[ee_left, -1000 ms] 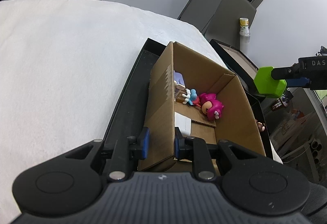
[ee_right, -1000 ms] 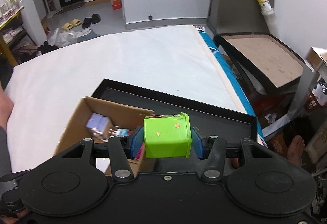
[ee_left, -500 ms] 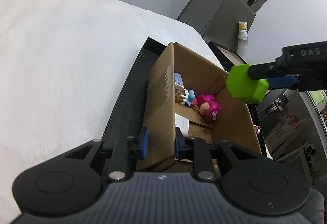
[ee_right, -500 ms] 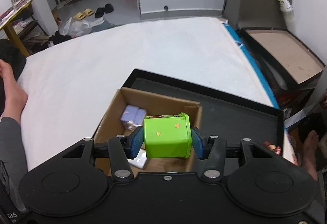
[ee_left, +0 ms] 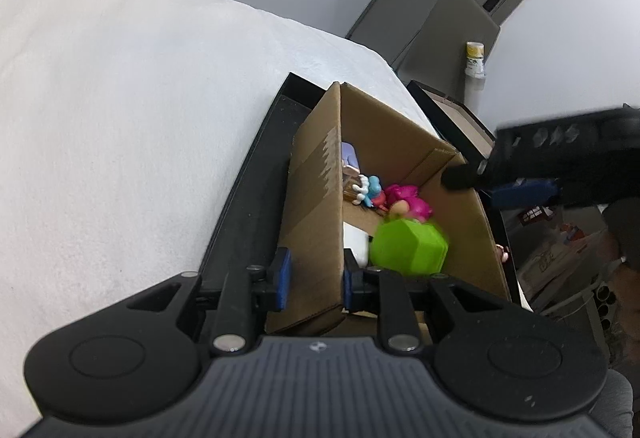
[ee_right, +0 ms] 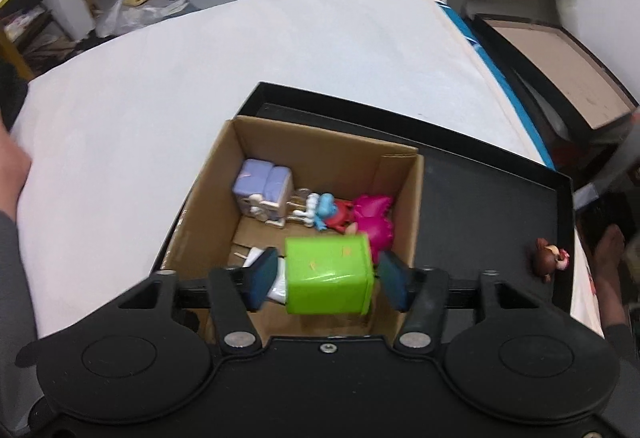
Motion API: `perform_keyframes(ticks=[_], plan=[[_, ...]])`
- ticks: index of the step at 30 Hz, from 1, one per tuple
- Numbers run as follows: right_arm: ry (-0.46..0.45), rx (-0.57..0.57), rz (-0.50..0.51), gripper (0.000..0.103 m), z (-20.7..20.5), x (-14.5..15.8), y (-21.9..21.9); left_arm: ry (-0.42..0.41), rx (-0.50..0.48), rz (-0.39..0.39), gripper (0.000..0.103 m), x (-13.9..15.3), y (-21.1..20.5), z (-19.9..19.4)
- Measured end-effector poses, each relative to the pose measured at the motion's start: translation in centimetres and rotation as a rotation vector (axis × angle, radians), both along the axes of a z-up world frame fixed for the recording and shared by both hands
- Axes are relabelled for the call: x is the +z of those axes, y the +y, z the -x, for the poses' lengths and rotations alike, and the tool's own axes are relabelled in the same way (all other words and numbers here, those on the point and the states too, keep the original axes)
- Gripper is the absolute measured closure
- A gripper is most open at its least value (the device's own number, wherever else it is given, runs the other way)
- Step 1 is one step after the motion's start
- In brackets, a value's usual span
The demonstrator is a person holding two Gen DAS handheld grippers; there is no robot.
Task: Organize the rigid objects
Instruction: 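Carry the green cube with the right gripper into the cardboard box, then open the right gripper to release the cube and withdraw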
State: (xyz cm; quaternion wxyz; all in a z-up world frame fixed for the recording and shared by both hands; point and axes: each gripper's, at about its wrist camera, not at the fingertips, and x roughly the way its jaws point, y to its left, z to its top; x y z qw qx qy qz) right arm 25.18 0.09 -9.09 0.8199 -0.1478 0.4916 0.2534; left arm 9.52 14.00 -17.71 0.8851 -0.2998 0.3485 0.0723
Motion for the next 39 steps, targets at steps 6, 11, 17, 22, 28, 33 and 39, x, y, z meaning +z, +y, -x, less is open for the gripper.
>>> perform_keyframes(ticks=[6,11,17,22,28,33,39], plan=[[-0.048,-0.034,-0.071,0.027,-0.7,2.6,-2.4,0.002,0.003,0.003,0.08,0.0,0.0,0.0],[-0.065,-0.084,-0.096,0.018,-2.0,3.9,-5.2,0.002,-0.001,-0.015,0.08,0.1,-0.3,0.1],[-0.059,-0.14,-0.102,0.016,-3.1,3.6,-8.1,0.003,-0.001,-0.026,0.08,0.2,-0.5,0.1],[-0.067,-0.192,-0.099,0.013,-4.2,3.1,-10.6,0.004,-0.004,-0.039,0.08,0.3,-0.7,0.0],[-0.067,-0.226,-0.104,0.013,-5.5,2.2,-12.8,0.005,0.0,-0.049,0.08,0.3,-0.8,0.0],[-0.059,-0.232,-0.097,0.018,-7.0,0.6,-14.0,0.013,-0.001,-0.056,0.08,0.2,-0.9,-0.1],[0.012,-0.27,-0.076,0.043,-9.5,-2.5,-15.5,0.025,-0.004,-0.068,0.08,0.0,-1.0,-0.3]])
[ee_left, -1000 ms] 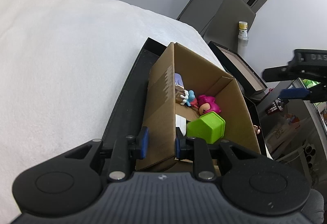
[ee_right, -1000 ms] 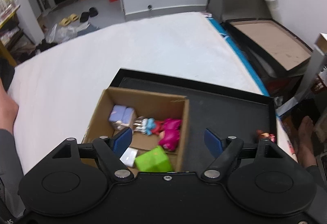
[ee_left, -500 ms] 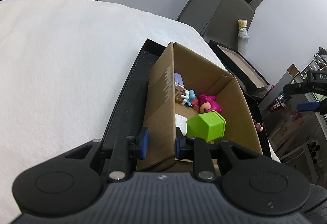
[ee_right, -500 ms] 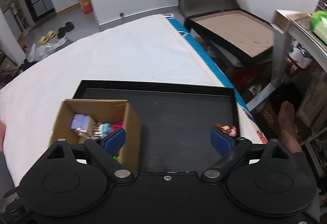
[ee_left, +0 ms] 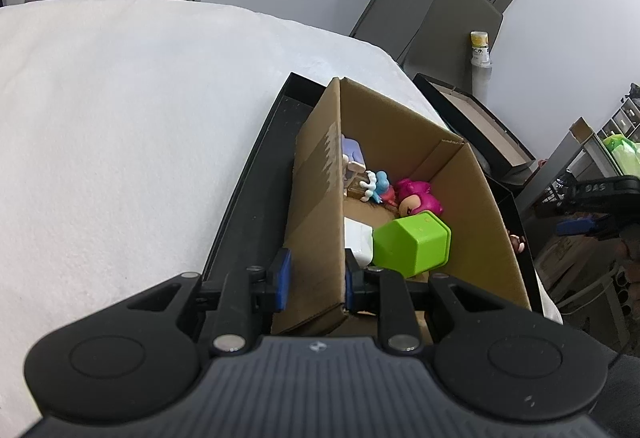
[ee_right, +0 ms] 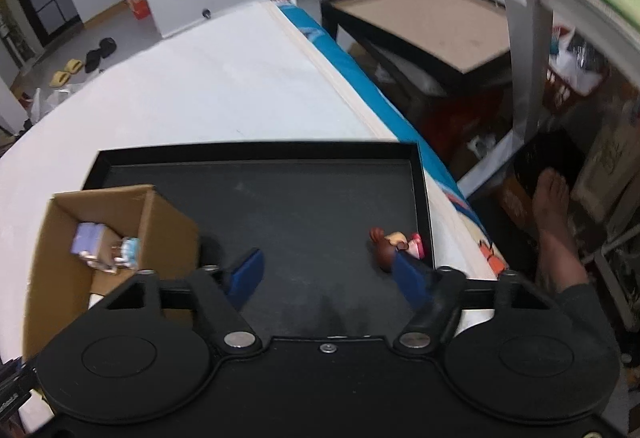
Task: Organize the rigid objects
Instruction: 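Move the right gripper down over the brown-haired doll figure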
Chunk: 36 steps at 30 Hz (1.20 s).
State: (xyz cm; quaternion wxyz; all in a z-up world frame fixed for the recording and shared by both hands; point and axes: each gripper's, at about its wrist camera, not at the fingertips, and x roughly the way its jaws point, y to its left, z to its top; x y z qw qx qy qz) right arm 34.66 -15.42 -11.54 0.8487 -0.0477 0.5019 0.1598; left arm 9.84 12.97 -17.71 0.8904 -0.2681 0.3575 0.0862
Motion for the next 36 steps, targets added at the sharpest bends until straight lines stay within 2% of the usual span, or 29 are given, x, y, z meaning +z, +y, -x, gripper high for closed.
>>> perform_keyframes(ticks=[2,19,31,36], plan=[[0.022,-0.01,0.001,0.049,-0.7,-0.9,-0.4,0.002,0.0,-0.001,0.08,0.0,0.0,0.0],[0.055,-0.027,0.068,0.048,-4.2,-5.0,-1.0,0.011,-0.002,-0.014,0.08,0.0,-0.1,-0.2],[0.048,0.005,0.135,0.048,-4.8,-7.3,-0.8,0.012,-0.002,-0.016,0.08,0.0,-0.2,-0.4],[0.061,-0.018,0.16,0.059,-4.8,-8.2,-0.5,0.012,-0.002,-0.017,0.08,0.0,-0.3,-0.4]])
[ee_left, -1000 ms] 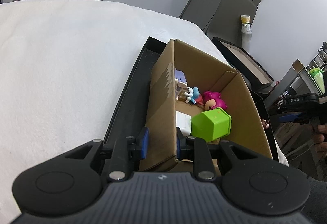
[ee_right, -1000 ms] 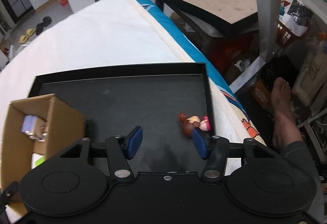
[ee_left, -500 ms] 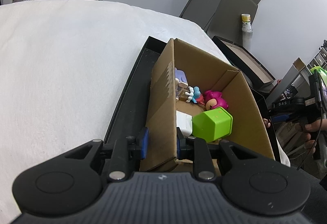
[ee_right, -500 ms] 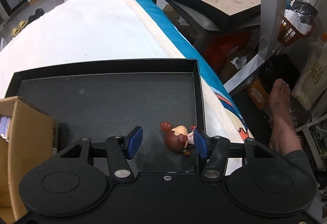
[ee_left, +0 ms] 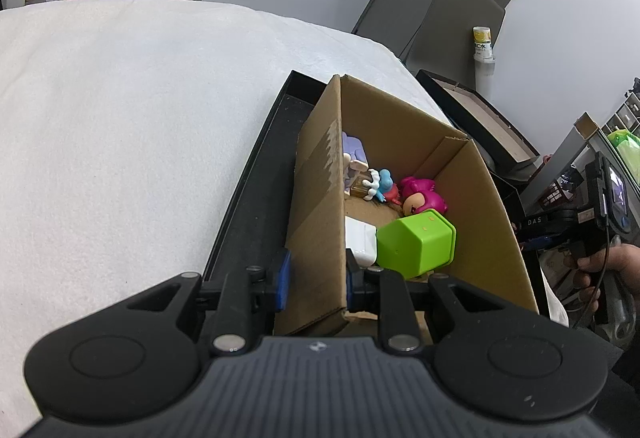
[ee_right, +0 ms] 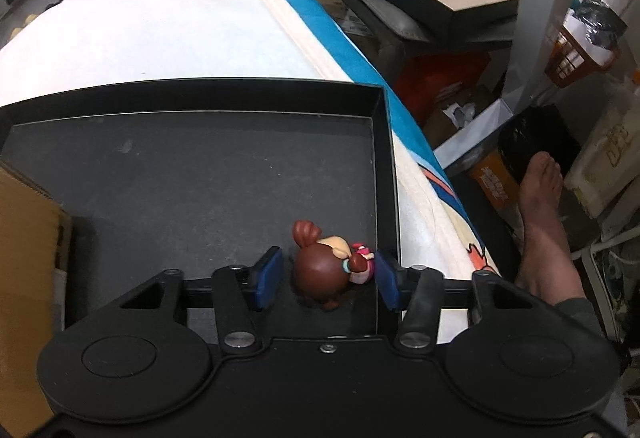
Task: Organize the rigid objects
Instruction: 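Move the right gripper down over the brown-haired doll figure, then close the right gripper on the doll figure and lift it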
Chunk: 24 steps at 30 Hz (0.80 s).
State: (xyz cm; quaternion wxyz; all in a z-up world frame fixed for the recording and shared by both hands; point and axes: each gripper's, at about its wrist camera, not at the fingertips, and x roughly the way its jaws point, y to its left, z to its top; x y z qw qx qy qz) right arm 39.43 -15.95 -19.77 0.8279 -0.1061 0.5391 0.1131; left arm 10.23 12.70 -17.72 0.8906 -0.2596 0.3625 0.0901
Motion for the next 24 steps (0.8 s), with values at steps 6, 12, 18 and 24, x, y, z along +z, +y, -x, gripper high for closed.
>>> perform_keyframes(ticks=[6,12,18,24], plan=[[-0.002,0.021,-0.013,0.06,0.6,-0.1,0.3,0.0,0.0,0.003,0.08,-0.2,0.2,-0.1],[-0.004,0.037,-0.041,0.06,1.8,1.3,1.2,0.001,0.002,-0.001,0.08,-0.2,0.0,0.0],[-0.032,0.065,-0.067,0.06,3.5,4.2,2.2,-0.002,0.004,0.005,0.08,-0.2,0.2,0.1],[-0.041,0.095,-0.11,0.06,5.6,7.3,3.4,-0.005,0.007,0.01,0.08,-0.2,0.3,0.2]])
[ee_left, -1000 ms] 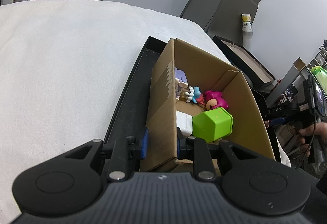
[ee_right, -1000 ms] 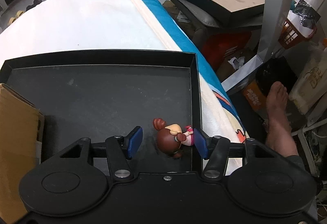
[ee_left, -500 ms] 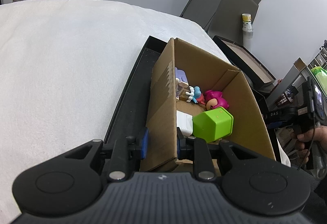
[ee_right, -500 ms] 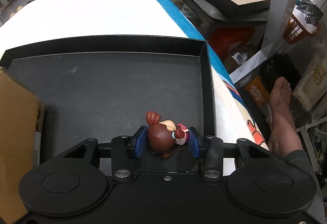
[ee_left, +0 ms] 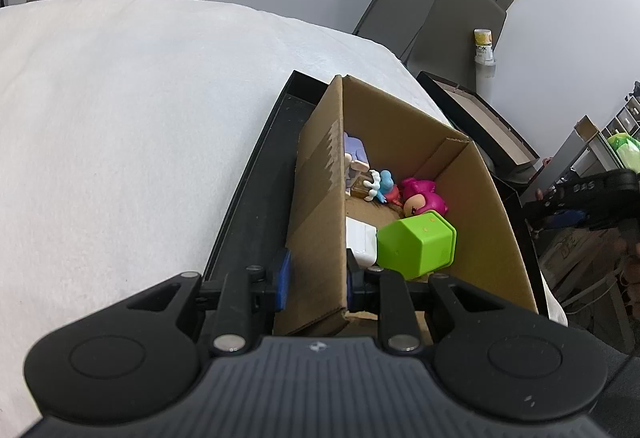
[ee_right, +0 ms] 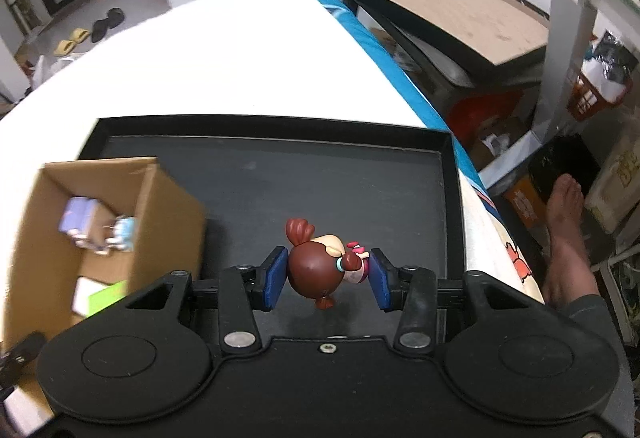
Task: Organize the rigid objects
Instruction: 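Carry the doll figure with the right gripper into the cardboard box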
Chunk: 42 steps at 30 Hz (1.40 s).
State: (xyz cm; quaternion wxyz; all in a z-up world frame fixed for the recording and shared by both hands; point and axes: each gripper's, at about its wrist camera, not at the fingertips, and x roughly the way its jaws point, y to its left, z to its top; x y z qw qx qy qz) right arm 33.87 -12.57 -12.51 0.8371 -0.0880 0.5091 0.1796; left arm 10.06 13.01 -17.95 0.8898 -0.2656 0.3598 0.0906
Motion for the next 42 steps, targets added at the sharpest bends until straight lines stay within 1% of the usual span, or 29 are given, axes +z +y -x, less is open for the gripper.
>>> perform_keyframes(ticks=[4,10,15,22,27,32,42], plan=[[0.002,0.018,-0.031,0.06,1.1,1.8,0.9,-0.006,0.002,-0.004,0.08,0.0,0.0,0.1],[-0.023,0.072,-0.057,0.06,2.5,4.4,2.5,-0.005,0.001,0.0,0.08,0.1,0.0,0.2],[-0.04,0.096,-0.049,0.06,3.1,5.2,3.5,-0.002,0.001,0.009,0.08,0.1,0.3,0.1],[-0.051,0.126,-0.063,0.06,3.8,6.4,5.2,-0.001,0.002,0.013,0.08,0.1,0.3,0.1],[-0.065,0.171,-0.063,0.06,4.5,6.6,7.1,-0.001,0.002,0.01,0.08,0.1,0.2,0.1],[-0.054,0.187,-0.063,0.06,5.0,6.3,8.5,-0.002,0.002,0.011,0.08,0.1,0.2,0.1],[-0.023,0.216,-0.081,0.06,5.9,4.5,11.8,-0.003,0.002,0.014,0.08,0.0,0.2,0.1]])
